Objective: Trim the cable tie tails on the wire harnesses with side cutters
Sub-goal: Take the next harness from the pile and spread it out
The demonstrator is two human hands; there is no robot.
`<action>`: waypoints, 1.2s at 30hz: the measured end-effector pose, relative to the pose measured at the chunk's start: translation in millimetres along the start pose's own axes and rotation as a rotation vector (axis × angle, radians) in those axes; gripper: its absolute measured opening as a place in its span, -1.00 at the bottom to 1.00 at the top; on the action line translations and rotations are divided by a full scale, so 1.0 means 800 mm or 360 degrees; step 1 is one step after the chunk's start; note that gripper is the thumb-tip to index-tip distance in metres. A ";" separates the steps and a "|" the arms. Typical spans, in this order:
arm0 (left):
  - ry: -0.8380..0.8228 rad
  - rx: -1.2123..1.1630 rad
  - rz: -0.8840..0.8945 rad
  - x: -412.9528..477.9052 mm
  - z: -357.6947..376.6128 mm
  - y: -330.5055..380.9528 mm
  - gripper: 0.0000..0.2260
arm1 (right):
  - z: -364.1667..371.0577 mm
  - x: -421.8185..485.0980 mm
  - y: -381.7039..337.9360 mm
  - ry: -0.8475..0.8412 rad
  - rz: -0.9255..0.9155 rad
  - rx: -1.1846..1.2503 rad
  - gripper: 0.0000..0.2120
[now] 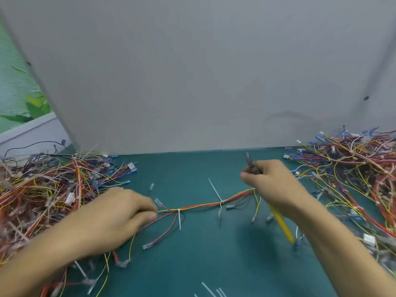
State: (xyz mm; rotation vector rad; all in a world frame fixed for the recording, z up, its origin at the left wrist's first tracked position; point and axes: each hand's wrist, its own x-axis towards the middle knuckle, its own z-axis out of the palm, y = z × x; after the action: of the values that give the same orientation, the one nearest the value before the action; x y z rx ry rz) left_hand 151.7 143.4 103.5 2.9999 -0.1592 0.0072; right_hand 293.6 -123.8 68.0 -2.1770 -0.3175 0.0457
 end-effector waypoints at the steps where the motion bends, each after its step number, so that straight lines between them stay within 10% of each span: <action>1: 0.0043 0.0008 0.0025 0.018 0.015 0.015 -0.79 | -0.010 0.004 0.007 0.0055 0.0062 -0.0218 -0.87; 6: -0.0151 0.0489 -0.0393 0.085 0.087 0.043 -0.83 | -0.038 0.011 0.053 0.0256 0.0455 -0.1203 -0.79; 15: 0.0102 0.0734 -0.0329 0.132 0.079 0.008 -0.78 | -0.019 0.008 0.070 -0.0034 0.0341 -0.1691 -0.76; 20: 0.0392 0.0387 -0.0088 0.146 0.043 -0.020 -0.84 | -0.018 0.007 0.028 -0.0113 -0.0441 -0.1837 -0.78; 26: 0.0089 0.0315 0.0085 0.143 0.090 -0.022 -0.74 | 0.035 -0.015 -0.006 -0.0236 -0.1295 -0.1933 -0.77; 30: 0.0060 0.0040 0.0064 0.137 0.119 -0.023 -0.77 | 0.042 -0.026 0.017 -0.0509 -0.1078 -0.1531 -0.78; 36: 0.0345 -0.0201 -0.0125 0.116 0.122 -0.023 -0.75 | -0.038 -0.032 0.020 0.0257 -0.0563 -0.0440 -0.87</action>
State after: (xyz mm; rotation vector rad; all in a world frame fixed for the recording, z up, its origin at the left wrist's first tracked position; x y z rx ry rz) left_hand 245.6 138.6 5.4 2.8519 -0.0176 0.3008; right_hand 277.0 -163.2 70.9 -2.3443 -0.6418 -0.3902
